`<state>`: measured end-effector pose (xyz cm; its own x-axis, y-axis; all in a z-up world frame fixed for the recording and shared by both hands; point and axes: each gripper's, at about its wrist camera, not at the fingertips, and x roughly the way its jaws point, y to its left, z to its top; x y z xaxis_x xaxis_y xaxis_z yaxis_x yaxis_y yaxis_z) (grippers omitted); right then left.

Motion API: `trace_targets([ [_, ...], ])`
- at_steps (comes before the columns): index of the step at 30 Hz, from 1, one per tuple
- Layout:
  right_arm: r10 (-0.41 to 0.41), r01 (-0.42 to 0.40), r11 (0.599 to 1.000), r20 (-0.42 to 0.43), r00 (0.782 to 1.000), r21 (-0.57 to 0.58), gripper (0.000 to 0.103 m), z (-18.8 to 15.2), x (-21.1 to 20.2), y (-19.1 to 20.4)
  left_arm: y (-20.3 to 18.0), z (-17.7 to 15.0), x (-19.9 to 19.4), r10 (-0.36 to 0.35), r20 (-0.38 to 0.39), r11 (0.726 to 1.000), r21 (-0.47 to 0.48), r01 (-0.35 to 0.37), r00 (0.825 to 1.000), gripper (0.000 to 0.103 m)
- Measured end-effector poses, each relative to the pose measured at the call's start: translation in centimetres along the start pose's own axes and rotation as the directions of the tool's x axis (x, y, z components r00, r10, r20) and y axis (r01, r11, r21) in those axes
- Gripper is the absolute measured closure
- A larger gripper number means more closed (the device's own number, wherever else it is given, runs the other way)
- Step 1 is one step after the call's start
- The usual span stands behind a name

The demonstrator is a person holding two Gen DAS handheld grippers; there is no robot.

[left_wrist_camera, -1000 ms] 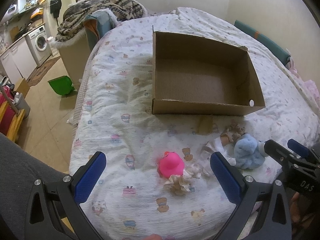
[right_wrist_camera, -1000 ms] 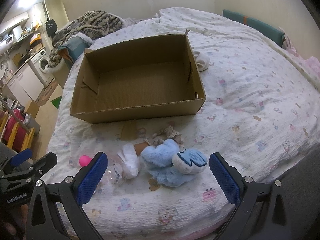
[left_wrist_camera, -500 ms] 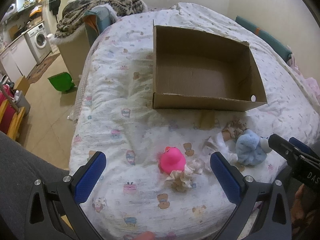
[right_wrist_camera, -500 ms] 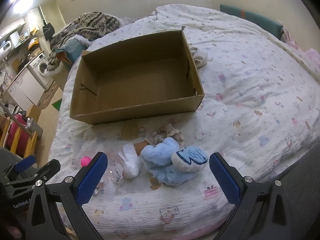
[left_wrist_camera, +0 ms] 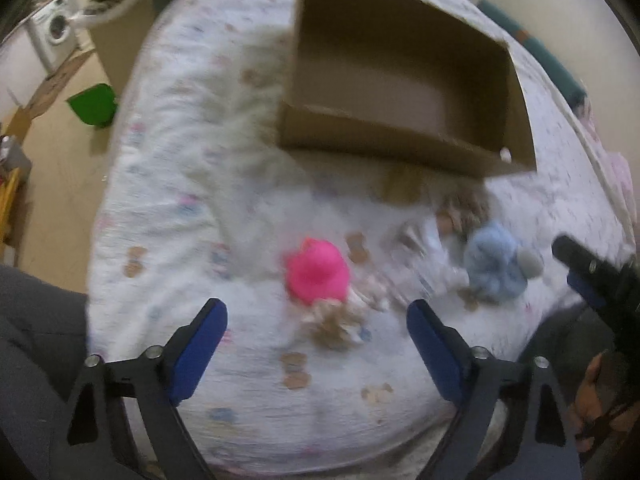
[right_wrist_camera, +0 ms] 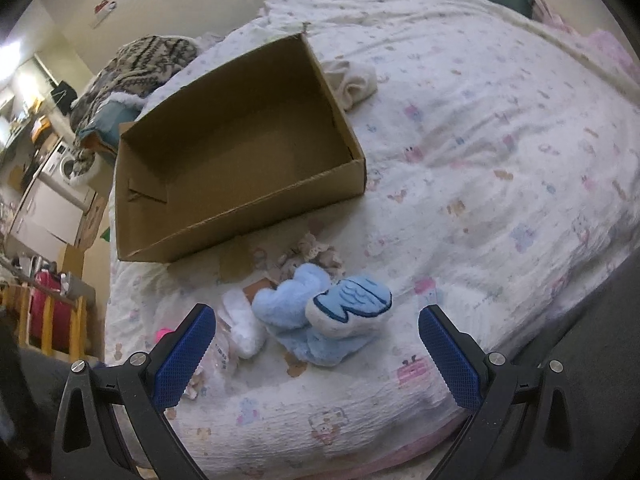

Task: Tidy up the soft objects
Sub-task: 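Grasp the white lace scrunchie with left tool while right tool grasps the blue plush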

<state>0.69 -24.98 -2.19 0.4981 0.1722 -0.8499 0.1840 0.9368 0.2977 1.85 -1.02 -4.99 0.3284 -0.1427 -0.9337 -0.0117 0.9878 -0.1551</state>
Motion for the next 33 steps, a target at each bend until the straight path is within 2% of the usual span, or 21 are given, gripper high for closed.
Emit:
trace_targets([
  [3, 0.003, -0.003, 1.000, -0.013, 1.000, 0.008, 0.000, -0.1, 0.3, -0.1, -1.1, -0.1, 2.2, 0.011, -0.055, 1.000, 0.019, -0.010, 0.998, 0.014],
  [5, 0.005, -0.004, 1.000, -0.019, 1.000, 0.010, 0.000, -0.1, 0.5, -0.2, -1.2, -0.2, 3.7, 0.036, -0.080, 0.999, 0.029, -0.034, 0.996, 0.022],
  [7, 0.004, -0.003, 1.000, -0.019, 1.000, 0.009, 0.000, 0.0, 0.5, -0.2, -1.2, -0.3, 4.4, 0.047, -0.099, 0.999, 0.030, -0.044, 0.994, 0.053],
  [9, 0.003, -0.003, 1.000, -0.021, 1.000, 0.010, 0.000, 0.0, 0.5, -0.2, -0.9, -0.6, 4.7, 0.021, -0.120, 1.000, 0.015, -0.019, 0.993, 0.066],
  [10, 0.003, -0.003, 1.000, -0.022, 1.000, 0.011, 0.000, -0.1, 0.5, -0.2, -0.8, -0.7, 4.6, 0.015, -0.121, 1.000, 0.009, -0.014, 0.993, 0.069],
  [11, 0.003, -0.003, 1.000, -0.024, 1.000, 0.013, 0.000, 0.0, 0.6, -0.3, -0.7, -0.8, 4.4, 0.009, -0.117, 1.000, 0.002, -0.009, 0.993, 0.080],
  [12, 0.003, -0.002, 1.000, -0.026, 1.000, 0.015, 0.000, 0.0, 0.6, -0.3, -0.6, -1.0, 4.0, 0.003, -0.117, 1.000, -0.004, -0.003, 0.993, 0.086],
  [16, 0.015, -0.014, 0.999, -0.026, 1.000, 0.030, 0.000, 0.1, 0.5, -0.8, -0.2, -1.8, 2.0, -0.036, -0.104, 0.999, -0.009, 0.035, 0.994, 0.089],
  [19, 0.069, -0.065, 0.994, -0.036, 0.997, 0.091, 0.000, 0.6, 0.4, -2.1, 0.2, -1.6, -0.2, -0.044, -0.061, 0.999, 0.002, 0.044, 0.997, 0.089],
  [23, 0.139, -0.121, 0.975, -0.087, 0.986, 0.188, 0.000, 1.6, 1.2, -4.0, 1.3, -1.1, -3.1, -0.055, 0.020, 0.998, -0.005, 0.055, 0.998, 0.089],
  [26, 0.161, -0.127, 0.968, -0.151, 0.975, 0.216, 0.000, 1.6, 2.7, -4.2, 1.9, -1.2, -3.3, -0.037, 0.066, 0.999, -0.019, 0.038, 0.997, 0.089],
  [28, 0.147, -0.106, 0.974, -0.204, 0.968, 0.200, 0.005, 1.3, 4.0, -3.6, 2.0, -0.5, -2.9, -0.029, 0.069, 0.999, -0.036, 0.031, 0.997, 0.089],
  [30, 0.107, -0.066, 0.983, -0.247, 0.963, 0.170, 0.005, 0.9, 5.3, -3.0, 2.3, -0.2, -2.3, -0.036, 0.060, 0.998, -0.058, 0.039, 0.998, 0.089],
  [33, 0.056, -0.029, 0.994, -0.270, 0.961, 0.101, 0.007, 0.8, 6.5, -1.8, 1.9, -0.2, -1.9, -0.026, 0.059, 0.998, -0.057, 0.030, 0.998, 0.089],
])
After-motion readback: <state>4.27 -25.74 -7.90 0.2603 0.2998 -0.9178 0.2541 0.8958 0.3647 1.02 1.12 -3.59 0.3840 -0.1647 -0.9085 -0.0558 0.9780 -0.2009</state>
